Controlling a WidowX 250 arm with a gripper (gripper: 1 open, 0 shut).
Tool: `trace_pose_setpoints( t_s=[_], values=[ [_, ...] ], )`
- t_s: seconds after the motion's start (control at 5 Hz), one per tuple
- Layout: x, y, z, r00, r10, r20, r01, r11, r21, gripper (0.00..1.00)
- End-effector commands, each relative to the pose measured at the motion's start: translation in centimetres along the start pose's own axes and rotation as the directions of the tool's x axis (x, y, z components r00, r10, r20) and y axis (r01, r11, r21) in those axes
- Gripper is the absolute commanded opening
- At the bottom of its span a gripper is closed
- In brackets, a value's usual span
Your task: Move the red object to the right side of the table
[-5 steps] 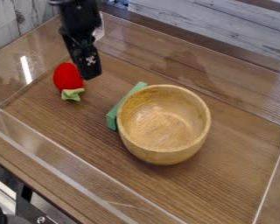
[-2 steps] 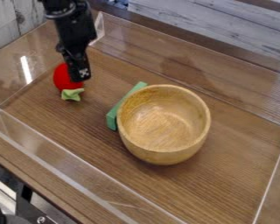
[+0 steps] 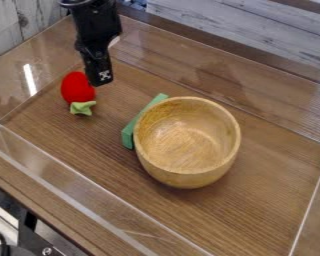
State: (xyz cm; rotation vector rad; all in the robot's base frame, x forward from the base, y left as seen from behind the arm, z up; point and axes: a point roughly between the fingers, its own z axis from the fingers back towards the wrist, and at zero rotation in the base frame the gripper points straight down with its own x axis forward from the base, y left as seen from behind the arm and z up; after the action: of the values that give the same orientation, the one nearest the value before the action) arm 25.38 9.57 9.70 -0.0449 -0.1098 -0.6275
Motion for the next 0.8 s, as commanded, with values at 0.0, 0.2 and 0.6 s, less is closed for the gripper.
trace_pose_setpoints(
  t_s=[0.0,0.2,0.6],
  values=[
    [0.8,0.9,0.9,0.999,-0.043,0.027,0.042,0.998,0.043,1.0],
    [0.7,-0.2,1.5,0.998,-0.053,0.03,0.051,0.998,0.046,0.0],
    [0.4,-2.1,2.1,0.995,-0.094,0.036,0.093,0.995,0.044,0.0]
  ],
)
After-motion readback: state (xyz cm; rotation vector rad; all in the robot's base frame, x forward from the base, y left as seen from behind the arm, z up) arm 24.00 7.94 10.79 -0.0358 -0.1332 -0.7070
